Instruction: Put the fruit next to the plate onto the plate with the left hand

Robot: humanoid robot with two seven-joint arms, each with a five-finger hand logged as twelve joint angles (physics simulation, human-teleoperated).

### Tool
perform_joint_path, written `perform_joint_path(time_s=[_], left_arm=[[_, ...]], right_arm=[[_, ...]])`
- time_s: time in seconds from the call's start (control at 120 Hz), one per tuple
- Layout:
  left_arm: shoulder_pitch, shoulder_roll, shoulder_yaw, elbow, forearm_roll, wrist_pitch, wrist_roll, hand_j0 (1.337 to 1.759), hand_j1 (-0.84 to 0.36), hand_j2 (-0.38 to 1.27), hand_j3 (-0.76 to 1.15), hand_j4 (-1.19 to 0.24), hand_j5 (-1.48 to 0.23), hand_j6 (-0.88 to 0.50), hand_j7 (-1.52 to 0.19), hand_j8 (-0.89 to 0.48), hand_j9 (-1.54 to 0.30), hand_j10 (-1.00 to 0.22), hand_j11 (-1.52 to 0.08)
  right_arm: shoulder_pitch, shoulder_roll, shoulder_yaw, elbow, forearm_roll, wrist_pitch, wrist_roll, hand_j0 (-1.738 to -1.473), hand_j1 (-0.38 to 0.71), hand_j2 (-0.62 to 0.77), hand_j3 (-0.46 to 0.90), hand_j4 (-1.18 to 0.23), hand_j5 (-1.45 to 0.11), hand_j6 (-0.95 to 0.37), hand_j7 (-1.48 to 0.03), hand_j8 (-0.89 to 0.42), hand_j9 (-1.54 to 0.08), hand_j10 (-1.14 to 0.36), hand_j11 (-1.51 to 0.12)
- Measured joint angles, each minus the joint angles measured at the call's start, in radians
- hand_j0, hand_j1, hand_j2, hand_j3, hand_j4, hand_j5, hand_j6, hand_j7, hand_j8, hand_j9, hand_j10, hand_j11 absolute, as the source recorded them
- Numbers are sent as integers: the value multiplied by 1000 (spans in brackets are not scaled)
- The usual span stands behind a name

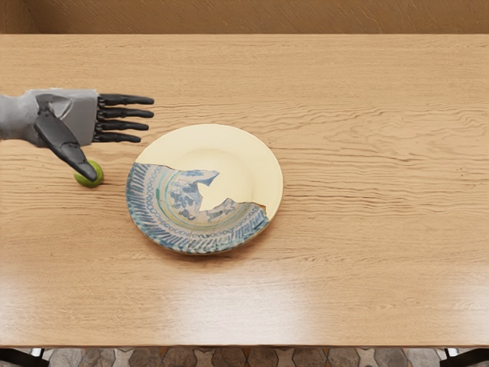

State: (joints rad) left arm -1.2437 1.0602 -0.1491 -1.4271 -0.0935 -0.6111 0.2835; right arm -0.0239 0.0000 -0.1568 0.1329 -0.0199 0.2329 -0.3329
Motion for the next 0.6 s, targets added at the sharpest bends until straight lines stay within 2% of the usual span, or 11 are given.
perform_joint_path(time_s=[0.117, 0.183, 0.292, 0.433, 0.467, 0.517, 0.6], left_arm=[[1, -20, 0, 24, 2, 0, 8, 1658, 336, 2, 0, -11, -15, -11, -15, -11, -15, -11, -15], [0, -38, 0, 66, 12, 0, 34, 1658, 336, 2, 0, -11, -15, -11, -15, -11, -15, -11, -15], [1, -36, -1, 134, 118, 0, 58, 1658, 336, 2, 0, -11, -15, -12, -15, -12, -15, -12, -15], [-3, -31, 15, 220, 239, 0, 67, 1658, 336, 2, 0, -12, -15, -13, -15, -13, -15, -12, -15], [-46, -27, 45, 231, 253, -1, 65, 1658, 336, 2, 0, -13, -15, -13, -15, -13, -15, -13, -15], [-170, -28, 132, 242, 261, 1, 58, 1658, 336, 2, 0, -13, -15, -13, -15, -13, -15, -13, -15], [-376, -68, 353, 251, 245, 33, 2, 1658, 336, 3, 0, -12, -15, -13, -15, -13, -15, -12, -15]], right_arm=[[-1, 0, 0, -1, 1, -1, 0, -1658, -349, 0, 0, 0, 0, 0, 0, 0, 0, 0, 0], [-1, 0, 0, -1, 1, -1, 0, -1658, -349, 0, 0, 0, 0, 0, 0, 0, 0, 0, 0], [-2, 0, 0, -1, 1, -1, 0, -1658, -349, 0, 0, 0, 0, 0, 0, 0, 0, 0, 0], [-2, 0, 0, -1, 1, -1, 0, -1658, -349, 0, 0, 0, 0, 0, 0, 0, 0, 0, 0], [-2, 0, 0, -1, 1, -1, 0, -1658, -349, 0, 0, 0, 0, 0, 0, 0, 0, 0, 0], [-2, 0, 0, -1, 1, -1, 0, -1658, -349, 0, 0, 0, 0, 0, 0, 0, 0, 0, 0], [-2, 0, 0, -1, 1, -1, 0, -1658, -349, 0, 0, 0, 0, 0, 0, 0, 0, 0, 0]])
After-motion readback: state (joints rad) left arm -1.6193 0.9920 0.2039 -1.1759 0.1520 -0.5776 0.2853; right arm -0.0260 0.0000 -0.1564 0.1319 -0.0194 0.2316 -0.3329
